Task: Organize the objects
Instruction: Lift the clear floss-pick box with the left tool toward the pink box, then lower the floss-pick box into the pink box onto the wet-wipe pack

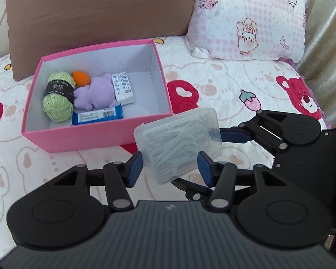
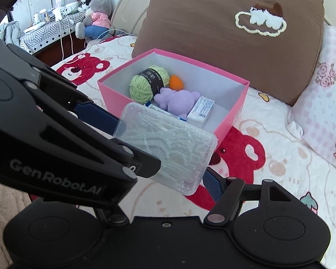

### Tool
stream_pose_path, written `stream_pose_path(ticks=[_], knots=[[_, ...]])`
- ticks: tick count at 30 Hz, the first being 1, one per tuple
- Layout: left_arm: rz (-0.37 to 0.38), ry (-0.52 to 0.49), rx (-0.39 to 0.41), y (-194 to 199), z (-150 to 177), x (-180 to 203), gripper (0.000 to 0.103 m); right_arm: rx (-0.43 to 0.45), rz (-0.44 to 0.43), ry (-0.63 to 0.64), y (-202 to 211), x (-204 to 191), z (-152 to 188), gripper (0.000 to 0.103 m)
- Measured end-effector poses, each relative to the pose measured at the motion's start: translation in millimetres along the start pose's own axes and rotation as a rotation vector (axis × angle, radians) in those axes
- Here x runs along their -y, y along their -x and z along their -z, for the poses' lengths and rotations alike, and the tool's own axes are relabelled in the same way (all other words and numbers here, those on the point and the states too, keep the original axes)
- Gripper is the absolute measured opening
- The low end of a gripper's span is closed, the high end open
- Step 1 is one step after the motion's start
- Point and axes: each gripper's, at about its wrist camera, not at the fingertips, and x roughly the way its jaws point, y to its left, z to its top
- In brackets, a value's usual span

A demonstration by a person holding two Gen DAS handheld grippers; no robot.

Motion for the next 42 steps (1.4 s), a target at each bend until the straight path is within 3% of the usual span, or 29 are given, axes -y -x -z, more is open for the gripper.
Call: stream_pose_path(ticks=[22,42], knots=[[0.008,0.022,0.081,-7,-42,-41,0.051,0.015,0.032,-0.018,-23,9,-53,0.074],[0.035,0.083,0.093,-57,-92,-90,0.051,-0.024,0.025,-0.067,-94,43,-105,0.072]])
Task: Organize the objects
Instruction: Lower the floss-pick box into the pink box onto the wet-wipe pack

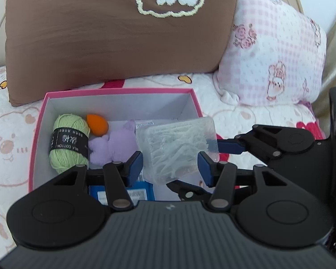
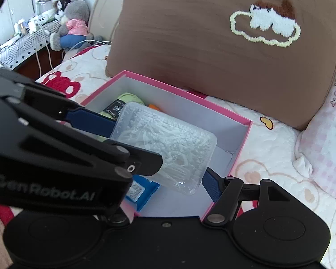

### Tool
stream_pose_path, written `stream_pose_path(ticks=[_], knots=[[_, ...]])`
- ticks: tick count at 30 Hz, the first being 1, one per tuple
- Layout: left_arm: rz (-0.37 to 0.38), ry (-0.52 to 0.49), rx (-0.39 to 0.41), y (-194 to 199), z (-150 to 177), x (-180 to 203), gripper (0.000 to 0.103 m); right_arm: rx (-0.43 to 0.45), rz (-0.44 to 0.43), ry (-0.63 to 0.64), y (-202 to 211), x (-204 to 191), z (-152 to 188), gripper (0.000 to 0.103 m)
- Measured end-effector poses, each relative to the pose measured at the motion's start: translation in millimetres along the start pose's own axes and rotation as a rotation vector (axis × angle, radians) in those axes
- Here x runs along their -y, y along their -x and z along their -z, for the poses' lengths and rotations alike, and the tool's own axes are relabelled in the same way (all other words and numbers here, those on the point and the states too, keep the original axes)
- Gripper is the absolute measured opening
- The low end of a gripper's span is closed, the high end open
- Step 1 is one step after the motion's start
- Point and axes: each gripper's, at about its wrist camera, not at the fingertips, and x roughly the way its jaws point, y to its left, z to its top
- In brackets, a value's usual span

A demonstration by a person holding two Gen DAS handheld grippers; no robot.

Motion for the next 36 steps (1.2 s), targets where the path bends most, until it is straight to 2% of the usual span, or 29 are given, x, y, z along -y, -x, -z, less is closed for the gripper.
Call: stream_pose_path(ticks=[5,9,17,23,27,32,36], knots=[[0.055,0.036,0.008,-11,-3,-15,0.051,-0.036,-0.008,-0.054,-24,8,-4,0.072],[0.050,0.016,0.024,-18,4,-24,0.051,-0.054,-0.013,-0.064,-41,5,-5,0.072],[0.070,0.080,-0.028,-41,6,-58,0.051,-0.101,-0.032,-0.092,-74,-1,-9,0.072],[0.072,0.103,-0.080,-53,12,-69,0.051,-0.169,-0.043,-0.151,-92,-6,-7,0.073],[0.092,0.137,-0.107,-59,14,-81,0.051,-0.204,-0.077,-0.200,-103,-6,-3,0.073],[0.144,0.170,-0.122,-63,19,-93,0.051,-0.226,-0.075,-0.197,-108,-6,-3,0.074],[0.150,0.181,-0.131,-67,19,-98,0.051,-0.233,-0.091,-0.217,-112,-6,-1,0.075]])
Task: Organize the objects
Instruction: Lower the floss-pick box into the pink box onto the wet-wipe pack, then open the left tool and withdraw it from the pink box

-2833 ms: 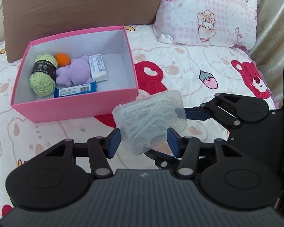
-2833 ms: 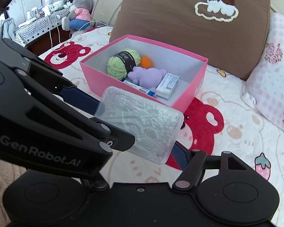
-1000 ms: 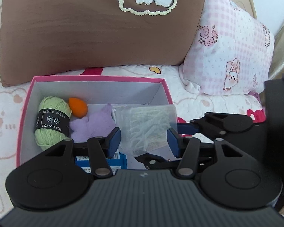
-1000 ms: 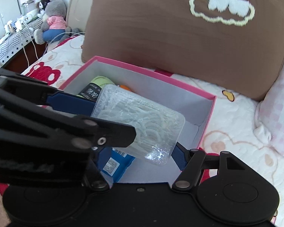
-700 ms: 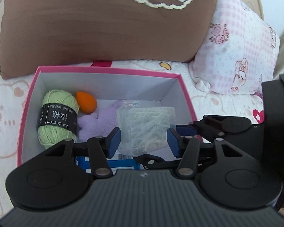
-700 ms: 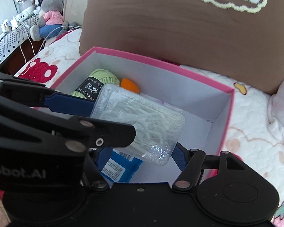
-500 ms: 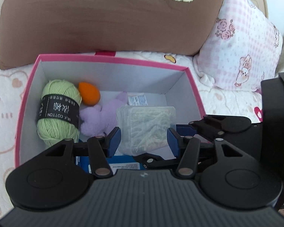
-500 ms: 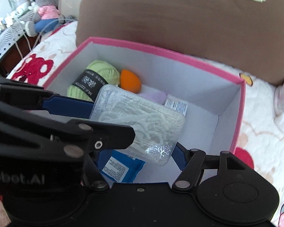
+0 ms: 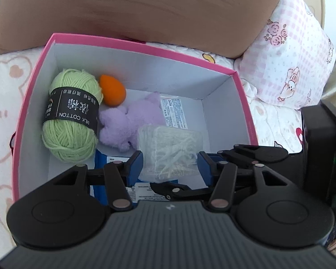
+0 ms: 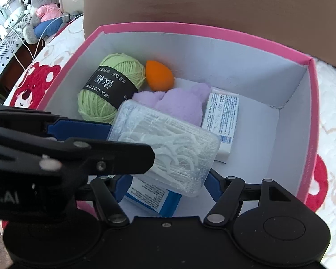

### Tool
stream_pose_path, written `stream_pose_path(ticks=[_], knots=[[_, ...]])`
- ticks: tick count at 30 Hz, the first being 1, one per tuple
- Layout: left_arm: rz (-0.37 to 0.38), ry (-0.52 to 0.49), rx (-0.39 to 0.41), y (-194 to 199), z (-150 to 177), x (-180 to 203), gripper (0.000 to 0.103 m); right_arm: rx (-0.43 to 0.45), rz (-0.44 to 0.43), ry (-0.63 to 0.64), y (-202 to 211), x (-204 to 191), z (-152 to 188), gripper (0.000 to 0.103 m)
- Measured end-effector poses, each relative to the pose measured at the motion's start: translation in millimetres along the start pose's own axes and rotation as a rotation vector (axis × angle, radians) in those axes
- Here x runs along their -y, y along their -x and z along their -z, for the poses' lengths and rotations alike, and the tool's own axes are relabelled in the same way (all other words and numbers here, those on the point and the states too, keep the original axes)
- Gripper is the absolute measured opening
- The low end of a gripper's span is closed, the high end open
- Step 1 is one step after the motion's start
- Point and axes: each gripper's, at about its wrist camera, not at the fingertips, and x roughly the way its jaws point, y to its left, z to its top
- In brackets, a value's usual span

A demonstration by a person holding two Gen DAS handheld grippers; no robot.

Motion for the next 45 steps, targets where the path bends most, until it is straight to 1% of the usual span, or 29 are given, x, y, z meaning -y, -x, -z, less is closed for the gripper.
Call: stream_pose_path(ticks=[3,9,13,17,21,24,27,30,34,37,40,45], knots=[[-0.015,0.003,-0.011,-5,1,0,0.051,-0.010,0.004,0.007,-2,-1,0,0.075],[-0.017,0.016,-0.021,-10,-1,0,0.051,-0.013,0.021,0.004,-4,0,0,0.076],[-0.048,0.011,-0.025,-16,0,-1,0.051,-0.012,0.033,0.029,-7,-3,-2,0.077],[-0.033,0.036,-0.043,-19,0,-8,0.051,-0.016,0.018,0.015,-8,0,-2,0.078],[-0.029,0.037,-0.055,-21,-1,-9,0.051,-0.011,0.009,0.016,-4,0,-2,0.086],[-0.048,0.036,-0.029,-12,-2,-13,0.051,0.010,0.004,0.017,3,-1,-2,0.089],[-0.057,0.026,-0.010,-3,-3,-11,0.053,0.028,0.008,0.022,13,1,0,0.089],[-0.072,0.011,-0.002,4,-2,-1,0.053,0.043,-0.027,0.026,25,0,3,0.089],[-0.097,-0.013,0.007,11,-1,13,0.053,0.076,-0.029,0.053,42,-6,6,0.089],[-0.105,-0.015,0.019,22,1,21,0.053,0.095,-0.038,0.059,57,-7,10,0.089],[-0.107,-0.027,0.012,33,2,31,0.055,0.123,-0.046,0.067,73,-8,17,0.089],[-0.122,-0.047,0.038,52,4,44,0.056,0.145,-0.052,0.069,95,-13,25,0.089]])
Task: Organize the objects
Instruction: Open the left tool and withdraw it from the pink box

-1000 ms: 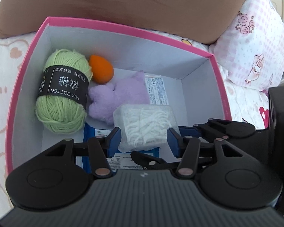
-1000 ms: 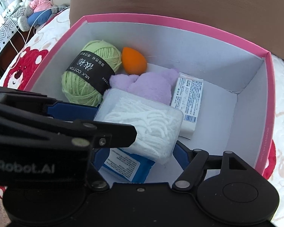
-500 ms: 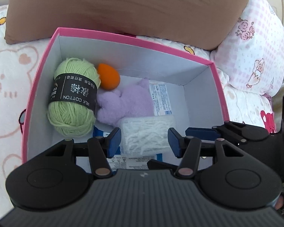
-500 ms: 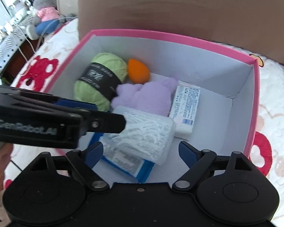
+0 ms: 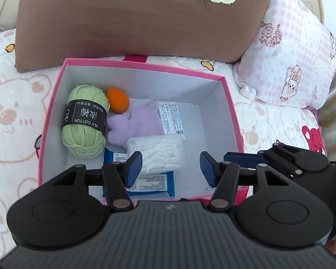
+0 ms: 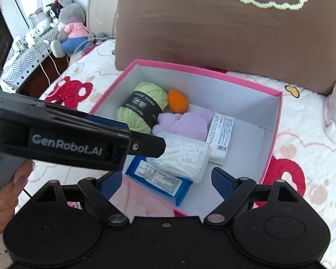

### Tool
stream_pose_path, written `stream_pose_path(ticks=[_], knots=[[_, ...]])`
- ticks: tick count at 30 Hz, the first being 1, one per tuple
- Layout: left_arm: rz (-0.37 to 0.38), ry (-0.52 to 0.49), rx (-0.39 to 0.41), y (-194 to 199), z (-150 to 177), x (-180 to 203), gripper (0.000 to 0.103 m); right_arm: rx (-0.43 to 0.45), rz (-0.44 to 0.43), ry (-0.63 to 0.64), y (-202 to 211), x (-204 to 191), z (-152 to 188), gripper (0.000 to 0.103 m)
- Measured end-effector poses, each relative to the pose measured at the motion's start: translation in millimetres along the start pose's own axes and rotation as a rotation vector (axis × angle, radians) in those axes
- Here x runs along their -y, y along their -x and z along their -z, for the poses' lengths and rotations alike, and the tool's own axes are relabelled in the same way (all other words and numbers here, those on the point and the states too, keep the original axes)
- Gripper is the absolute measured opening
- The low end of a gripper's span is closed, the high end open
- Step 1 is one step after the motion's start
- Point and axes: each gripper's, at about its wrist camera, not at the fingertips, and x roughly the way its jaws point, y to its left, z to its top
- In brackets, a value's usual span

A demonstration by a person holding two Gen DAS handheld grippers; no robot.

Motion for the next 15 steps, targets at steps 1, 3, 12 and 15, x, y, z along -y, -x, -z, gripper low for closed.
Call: stream_pose_path(ticks=[1,3,12,15], knots=[[-0.003,-0.001,0.001,4,1,2,0.056,0.008,0.001,0.002,5,-2,1,0.089],[-0.004,-0.012,0.006,11,5,6,0.056,0.017,0.003,0.010,14,-5,5,0.089],[-0.032,-0.032,0.018,37,21,21,0.059,0.052,0.044,0.038,49,-12,22,0.089],[-0.038,-0.035,0.024,43,26,24,0.059,0.069,0.057,0.025,60,-8,25,0.089]])
